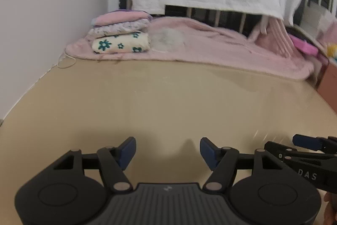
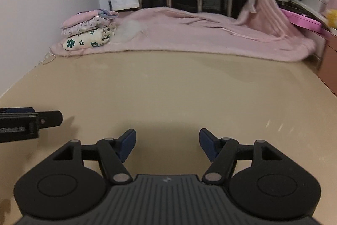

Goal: Fold clothes

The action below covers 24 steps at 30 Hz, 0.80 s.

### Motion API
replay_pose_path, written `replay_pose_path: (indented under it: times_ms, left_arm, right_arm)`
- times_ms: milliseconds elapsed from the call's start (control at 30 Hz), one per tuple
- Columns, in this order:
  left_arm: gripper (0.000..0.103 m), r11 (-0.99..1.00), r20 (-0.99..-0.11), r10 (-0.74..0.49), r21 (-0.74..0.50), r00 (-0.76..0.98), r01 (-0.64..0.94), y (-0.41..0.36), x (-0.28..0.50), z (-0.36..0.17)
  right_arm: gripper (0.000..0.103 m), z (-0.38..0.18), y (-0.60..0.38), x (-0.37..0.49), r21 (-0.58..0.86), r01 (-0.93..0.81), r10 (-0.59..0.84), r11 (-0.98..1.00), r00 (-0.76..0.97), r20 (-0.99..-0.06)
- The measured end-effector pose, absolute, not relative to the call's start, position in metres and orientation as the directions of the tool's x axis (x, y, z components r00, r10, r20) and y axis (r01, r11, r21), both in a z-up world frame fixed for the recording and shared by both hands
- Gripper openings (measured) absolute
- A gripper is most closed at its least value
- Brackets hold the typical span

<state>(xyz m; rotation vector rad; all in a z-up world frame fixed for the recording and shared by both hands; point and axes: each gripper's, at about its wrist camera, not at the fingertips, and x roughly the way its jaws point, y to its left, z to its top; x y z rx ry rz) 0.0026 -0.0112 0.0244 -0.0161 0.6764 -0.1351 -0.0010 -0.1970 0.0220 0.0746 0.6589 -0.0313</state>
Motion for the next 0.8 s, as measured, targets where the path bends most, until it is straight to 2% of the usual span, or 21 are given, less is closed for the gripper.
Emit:
replay_pose_path:
  times_ms: [133,200,233,267,300,367,400,800]
  left_arm:
    - [0.069,0.992,-0.631,-0.118,-0.038,0.767,0.122,-0.020,-0.002,0.016]
    - [0.077,0.992,-0.628,-0.098,0.003,0.772,0.129,-0.025,-0.005,0.011]
    - [0.084,0.991,-0.626,-0.088,0.023,0.775,0.132,-0.027,-0.006,0.009]
    - [0.088,0.992,-0.629,-0.080,0.024,0.773,0.122,-0.027,-0.005,0.008]
    - [0.091,0.994,-0.633,-0.071,0.019,0.771,0.108,-0.025,-0.004,0.007]
    - [0.102,0.997,-0.643,-0.049,0.018,0.764,0.079,-0.022,-0.001,0.006]
    - [0.103,0.998,-0.647,-0.035,0.020,0.761,0.064,-0.022,0.001,0.005]
    - [0.103,0.999,-0.644,-0.025,0.021,0.765,0.050,-0.021,-0.004,0.006]
  right_arm:
    - [0.071,0.015,-0.198,-0.023,0.053,0.085,-0.035,0.995,0.791,-0.610]
    - [0.081,0.013,-0.196,-0.027,0.035,0.090,-0.049,0.995,0.782,-0.622]
    - [0.095,0.013,-0.194,-0.027,0.028,0.096,-0.057,0.995,0.774,-0.631]
    - [0.103,0.012,-0.193,-0.027,0.021,0.102,-0.065,0.995,0.765,-0.640]
    - [0.103,0.012,-0.193,-0.026,0.016,0.105,-0.070,0.994,0.760,-0.646]
    - [0.103,0.011,-0.192,-0.024,0.011,0.107,-0.075,0.994,0.758,-0.648]
    - [0.103,0.011,-0.192,-0.023,0.011,0.108,-0.075,0.994,0.758,-0.648]
    - [0.103,0.011,-0.195,-0.021,0.015,0.114,-0.078,0.993,0.757,-0.649]
